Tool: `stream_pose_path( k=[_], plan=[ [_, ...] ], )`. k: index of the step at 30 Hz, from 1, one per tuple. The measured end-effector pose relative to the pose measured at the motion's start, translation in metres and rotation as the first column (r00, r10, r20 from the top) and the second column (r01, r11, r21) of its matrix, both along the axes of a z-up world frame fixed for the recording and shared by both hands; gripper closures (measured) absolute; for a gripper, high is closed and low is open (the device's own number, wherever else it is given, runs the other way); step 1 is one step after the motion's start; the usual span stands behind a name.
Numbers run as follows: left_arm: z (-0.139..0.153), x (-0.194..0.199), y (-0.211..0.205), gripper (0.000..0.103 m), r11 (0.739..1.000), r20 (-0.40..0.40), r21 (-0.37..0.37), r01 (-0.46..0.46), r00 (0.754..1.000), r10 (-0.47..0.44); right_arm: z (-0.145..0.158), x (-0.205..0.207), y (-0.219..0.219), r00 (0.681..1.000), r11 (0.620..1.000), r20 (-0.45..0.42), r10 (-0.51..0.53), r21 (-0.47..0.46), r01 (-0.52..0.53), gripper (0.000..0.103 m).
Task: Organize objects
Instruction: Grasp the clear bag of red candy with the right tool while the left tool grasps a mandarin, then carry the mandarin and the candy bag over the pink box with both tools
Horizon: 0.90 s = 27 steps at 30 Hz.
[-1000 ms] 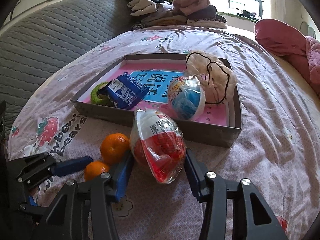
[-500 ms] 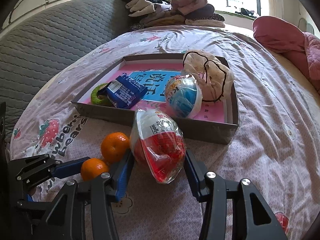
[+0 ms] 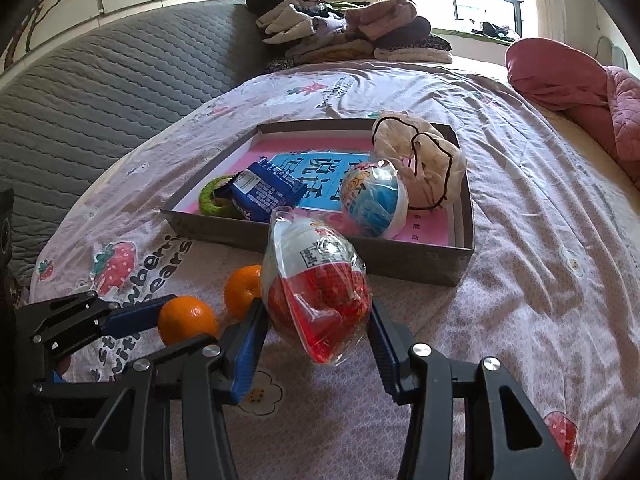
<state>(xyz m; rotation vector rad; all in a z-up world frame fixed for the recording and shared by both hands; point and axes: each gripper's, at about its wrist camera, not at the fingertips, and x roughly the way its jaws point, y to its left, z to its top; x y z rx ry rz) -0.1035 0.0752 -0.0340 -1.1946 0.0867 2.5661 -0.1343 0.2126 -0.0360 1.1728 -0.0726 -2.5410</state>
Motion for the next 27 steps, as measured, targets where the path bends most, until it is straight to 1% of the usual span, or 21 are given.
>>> stream_pose_path(
  k=[5,9,10,20,27],
  plan=[
    [0.006,0.003,-0.002,0.065,1.0,-0.015,-0.006,-0.001,1.0,0.001,0.003,0.004,0.001,1.0,1.0,-0.007,0.001,-0.022,-0.002,0.053],
    [0.008,0.004,-0.004,0.065,1.0,-0.018,0.0,0.0,1.0,0.0,0.005,0.007,0.006,1.0,0.996,0.011,0.003,-0.093,-0.002,0.053],
    [0.008,0.004,-0.004,0.065,1.0,-0.02,-0.001,0.0,1.0,0.0,0.006,0.007,0.007,1.0,0.995,0.008,-0.001,-0.098,0.002,0.053],
    [0.02,0.005,-0.012,0.065,1.0,-0.055,0.003,-0.022,0.998,0.022,0.02,0.011,0.013,0.999,0.993,-0.039,-0.016,-0.118,0.012,0.053],
    [0.036,0.003,-0.016,0.065,0.999,-0.112,-0.005,-0.039,0.993,0.039,0.034,0.018,0.01,0.996,0.993,-0.09,-0.014,-0.121,0.003,0.053]
  ],
)
